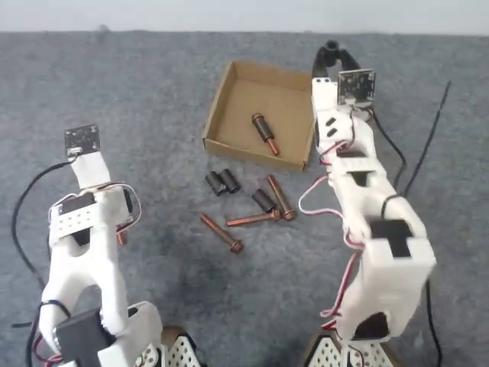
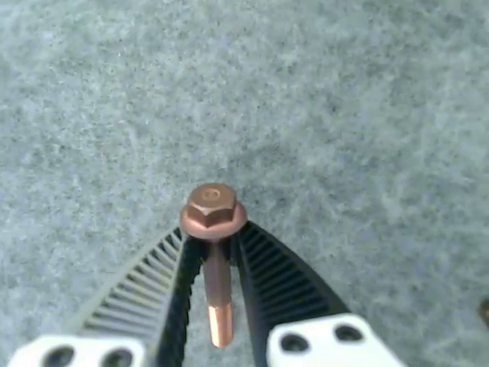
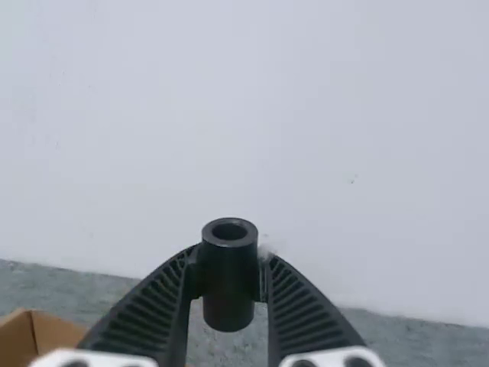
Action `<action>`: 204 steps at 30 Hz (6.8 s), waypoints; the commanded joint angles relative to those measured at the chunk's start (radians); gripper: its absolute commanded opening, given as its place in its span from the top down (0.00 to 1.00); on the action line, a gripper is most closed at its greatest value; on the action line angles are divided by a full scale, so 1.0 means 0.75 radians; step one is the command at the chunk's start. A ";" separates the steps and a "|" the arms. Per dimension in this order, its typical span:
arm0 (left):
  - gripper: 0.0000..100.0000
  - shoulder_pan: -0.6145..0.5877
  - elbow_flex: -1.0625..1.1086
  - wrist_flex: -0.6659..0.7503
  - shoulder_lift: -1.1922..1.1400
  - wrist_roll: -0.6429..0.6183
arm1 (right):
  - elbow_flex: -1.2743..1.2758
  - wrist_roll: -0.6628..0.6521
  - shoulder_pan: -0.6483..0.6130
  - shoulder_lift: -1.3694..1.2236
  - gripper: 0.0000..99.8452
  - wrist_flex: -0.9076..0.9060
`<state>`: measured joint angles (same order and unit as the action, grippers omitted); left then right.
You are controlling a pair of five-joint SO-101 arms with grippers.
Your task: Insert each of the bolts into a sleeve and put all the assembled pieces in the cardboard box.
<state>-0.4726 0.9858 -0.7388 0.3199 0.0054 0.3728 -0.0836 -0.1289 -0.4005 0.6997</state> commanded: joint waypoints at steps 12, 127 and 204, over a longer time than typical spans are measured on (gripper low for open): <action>0.99 0.041 -0.009 0.039 0.010 0.080 | 0.184 0.000 -0.163 0.087 0.99 0.079; 0.99 1.187 0.420 0.847 0.994 -0.405 | 1.671 0.018 -0.533 0.146 0.99 1.392; 0.99 1.252 0.402 0.949 0.736 -0.405 | 1.653 0.018 -0.484 0.148 0.99 1.392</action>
<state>0.4680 1.3065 -0.0253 0.8278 -0.2938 1.6019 -0.0591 -0.5094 -0.3222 1.7246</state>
